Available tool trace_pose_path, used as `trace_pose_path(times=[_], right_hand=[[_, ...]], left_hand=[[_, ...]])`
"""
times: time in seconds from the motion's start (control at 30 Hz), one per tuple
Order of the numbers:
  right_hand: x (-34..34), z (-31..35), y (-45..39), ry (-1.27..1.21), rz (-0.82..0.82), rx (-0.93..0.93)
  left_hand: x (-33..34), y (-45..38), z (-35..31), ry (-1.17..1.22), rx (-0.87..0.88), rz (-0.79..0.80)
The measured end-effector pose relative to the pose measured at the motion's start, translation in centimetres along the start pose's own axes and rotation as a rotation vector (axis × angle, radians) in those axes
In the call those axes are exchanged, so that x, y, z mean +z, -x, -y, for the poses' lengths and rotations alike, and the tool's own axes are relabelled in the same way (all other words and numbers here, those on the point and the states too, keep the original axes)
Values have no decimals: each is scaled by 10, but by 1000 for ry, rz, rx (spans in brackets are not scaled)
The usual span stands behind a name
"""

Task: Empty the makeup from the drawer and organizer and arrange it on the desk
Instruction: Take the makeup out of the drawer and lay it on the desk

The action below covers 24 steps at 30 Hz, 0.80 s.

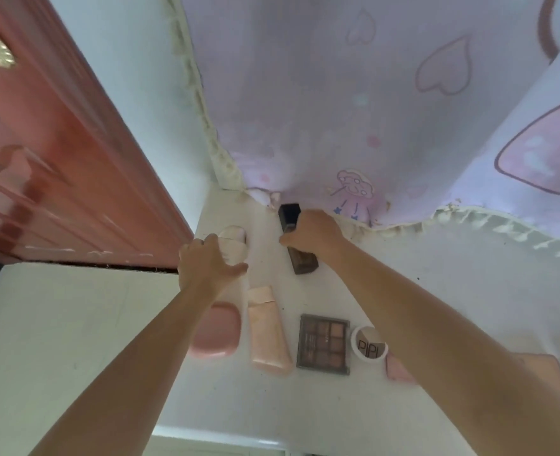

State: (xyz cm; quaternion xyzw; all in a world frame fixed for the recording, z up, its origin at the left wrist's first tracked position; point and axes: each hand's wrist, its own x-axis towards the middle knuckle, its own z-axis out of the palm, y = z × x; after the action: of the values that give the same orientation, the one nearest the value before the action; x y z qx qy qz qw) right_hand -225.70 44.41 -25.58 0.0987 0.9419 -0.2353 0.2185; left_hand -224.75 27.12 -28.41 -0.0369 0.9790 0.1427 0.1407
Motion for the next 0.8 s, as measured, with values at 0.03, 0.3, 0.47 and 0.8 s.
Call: trace_pose_path(times=[0.03, 0.3, 0.47, 0.8], right_hand=[[-1, 3, -5, -6, -26, 3], [13, 5, 8, -27, -48, 24], [29, 4, 14, -86, -50, 29], [1, -44, 66, 47, -164, -73]], left_hand=[[1, -1, -1, 8, 0, -10], [2, -5, -7, 52, 14, -64], [7, -4, 0, 46, 45, -64], [7, 57, -11, -50, 215, -213]])
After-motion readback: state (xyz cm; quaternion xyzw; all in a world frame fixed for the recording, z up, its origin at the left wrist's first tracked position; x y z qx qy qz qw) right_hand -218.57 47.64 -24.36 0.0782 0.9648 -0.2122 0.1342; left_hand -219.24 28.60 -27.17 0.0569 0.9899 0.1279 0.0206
